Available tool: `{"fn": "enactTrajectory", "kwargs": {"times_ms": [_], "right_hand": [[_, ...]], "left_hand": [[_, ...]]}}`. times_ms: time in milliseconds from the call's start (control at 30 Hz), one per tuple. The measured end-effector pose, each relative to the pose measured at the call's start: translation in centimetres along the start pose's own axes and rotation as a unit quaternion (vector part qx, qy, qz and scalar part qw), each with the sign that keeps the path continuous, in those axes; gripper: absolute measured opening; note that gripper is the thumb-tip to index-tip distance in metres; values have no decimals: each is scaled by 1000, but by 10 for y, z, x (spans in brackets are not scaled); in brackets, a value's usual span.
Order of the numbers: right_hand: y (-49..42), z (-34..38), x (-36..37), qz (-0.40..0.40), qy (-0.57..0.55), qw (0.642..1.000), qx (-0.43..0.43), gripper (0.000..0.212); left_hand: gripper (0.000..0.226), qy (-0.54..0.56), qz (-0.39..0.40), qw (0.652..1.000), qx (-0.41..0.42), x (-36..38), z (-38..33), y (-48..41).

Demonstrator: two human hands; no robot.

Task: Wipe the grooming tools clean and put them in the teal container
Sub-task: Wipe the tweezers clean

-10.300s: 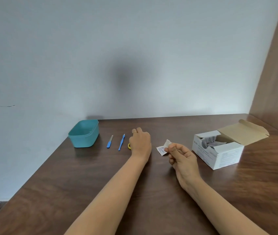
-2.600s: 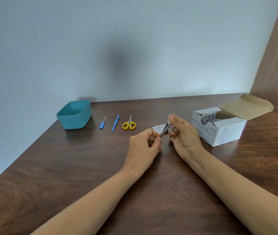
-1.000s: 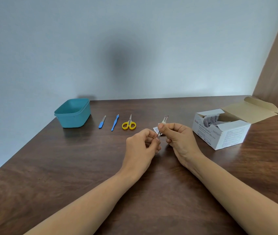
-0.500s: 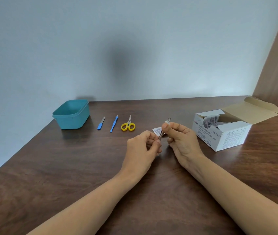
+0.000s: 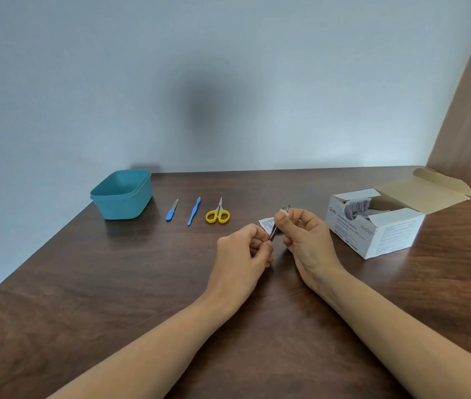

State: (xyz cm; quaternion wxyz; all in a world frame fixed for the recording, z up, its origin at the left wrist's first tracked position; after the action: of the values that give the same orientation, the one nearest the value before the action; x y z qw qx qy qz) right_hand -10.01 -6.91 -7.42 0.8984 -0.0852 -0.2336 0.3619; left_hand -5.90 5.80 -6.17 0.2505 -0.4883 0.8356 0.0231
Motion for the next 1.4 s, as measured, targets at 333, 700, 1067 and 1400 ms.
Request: {"fn": "enactTrajectory", "kwargs": {"times_ms": [333,700,1067,1400], "right_hand": [[6,3,8,104,78,991,-21,14],[1,0,0,20,38,999,11,24],[-4,-2,-4,-57,-59,996,41,19],[-6,0,-9,-71,-83,993,38,13]], "left_hand": [[8,22,-21,1000,-7,-3,4,-3],[9,5,-1,1000,1,2,1,-2],[11,-15,4,1000,12,4,0,-1],[12,-9,14,1000,3,6,2,-2]]}}
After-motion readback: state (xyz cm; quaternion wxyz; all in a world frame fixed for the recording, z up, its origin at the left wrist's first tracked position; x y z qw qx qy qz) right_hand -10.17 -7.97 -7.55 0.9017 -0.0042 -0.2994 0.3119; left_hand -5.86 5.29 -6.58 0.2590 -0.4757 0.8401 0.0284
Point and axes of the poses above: each hand's wrist, its own y-axis away from the middle knuckle, its own x-axis out of the palm, z = x × y, the point moved 4 cm from there along -y, towards the middle knuckle, and after that the axes turned 11 degrees about -x, right-handed, at the moved point
